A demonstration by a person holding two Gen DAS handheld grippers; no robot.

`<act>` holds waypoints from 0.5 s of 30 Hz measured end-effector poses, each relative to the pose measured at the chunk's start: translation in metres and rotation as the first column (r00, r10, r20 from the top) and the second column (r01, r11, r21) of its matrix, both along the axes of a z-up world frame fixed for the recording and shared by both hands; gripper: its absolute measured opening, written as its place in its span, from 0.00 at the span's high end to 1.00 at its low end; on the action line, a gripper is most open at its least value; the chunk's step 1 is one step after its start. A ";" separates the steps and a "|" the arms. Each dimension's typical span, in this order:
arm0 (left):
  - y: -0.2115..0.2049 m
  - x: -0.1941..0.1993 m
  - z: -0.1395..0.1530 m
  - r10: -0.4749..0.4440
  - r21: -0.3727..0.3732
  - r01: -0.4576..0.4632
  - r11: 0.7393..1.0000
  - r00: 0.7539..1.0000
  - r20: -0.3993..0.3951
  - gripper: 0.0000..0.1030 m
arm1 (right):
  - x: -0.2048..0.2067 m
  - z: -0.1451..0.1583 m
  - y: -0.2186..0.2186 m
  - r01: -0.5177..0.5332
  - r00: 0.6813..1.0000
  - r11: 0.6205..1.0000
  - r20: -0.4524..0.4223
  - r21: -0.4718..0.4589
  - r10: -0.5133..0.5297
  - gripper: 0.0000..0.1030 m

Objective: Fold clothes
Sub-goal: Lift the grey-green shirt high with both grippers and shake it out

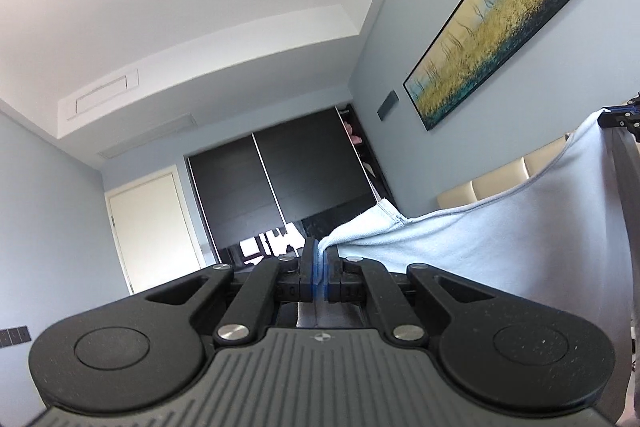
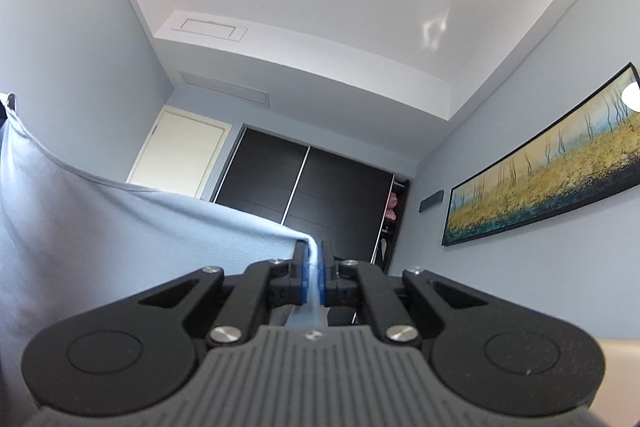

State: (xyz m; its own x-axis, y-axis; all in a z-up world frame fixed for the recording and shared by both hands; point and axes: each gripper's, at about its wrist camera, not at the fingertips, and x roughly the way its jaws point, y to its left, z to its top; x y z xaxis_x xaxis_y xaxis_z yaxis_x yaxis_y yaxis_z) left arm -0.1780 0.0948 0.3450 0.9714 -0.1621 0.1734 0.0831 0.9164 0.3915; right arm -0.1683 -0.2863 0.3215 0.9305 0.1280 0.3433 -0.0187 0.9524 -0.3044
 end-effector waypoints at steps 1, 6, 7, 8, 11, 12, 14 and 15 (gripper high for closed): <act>-0.001 -0.006 0.001 -0.001 0.004 0.001 1.000 1.000 0.005 0.99 | -0.008 -0.001 0.000 -0.003 1.000 1.000 0.016 -0.006 0.003 0.95; -0.006 -0.022 0.006 0.014 0.039 -0.015 0.999 1.000 0.017 0.99 | -0.036 -0.001 -0.001 -0.027 0.996 1.000 0.082 0.005 0.027 0.95; -0.007 -0.023 0.006 0.019 0.041 -0.019 0.999 1.000 0.011 0.99 | -0.038 0.000 -0.001 -0.036 0.996 0.999 0.088 0.012 0.034 0.95; -0.007 -0.024 0.006 0.022 0.042 -0.023 0.999 1.000 0.005 0.99 | -0.039 0.000 -0.001 -0.043 0.995 0.999 0.094 0.018 0.041 0.95; -0.009 -0.010 0.002 0.038 0.050 -0.035 0.998 0.998 -0.043 0.99 | -0.027 -0.002 0.003 -0.056 0.995 0.998 0.086 0.018 0.054 0.95; -0.009 -0.002 -0.002 0.041 0.055 -0.037 0.998 0.997 -0.070 0.99 | -0.020 -0.004 0.004 -0.058 0.996 0.998 0.069 0.018 0.057 0.95; -0.008 0.020 -0.011 0.052 0.063 -0.044 0.997 0.990 -0.134 0.99 | 0.002 -0.012 0.007 -0.064 0.998 0.998 0.019 0.024 0.064 0.95; -0.007 0.031 -0.018 0.058 0.069 -0.047 0.997 0.985 -0.163 0.99 | 0.014 -0.017 0.008 -0.064 0.998 0.998 -0.009 0.027 0.064 0.95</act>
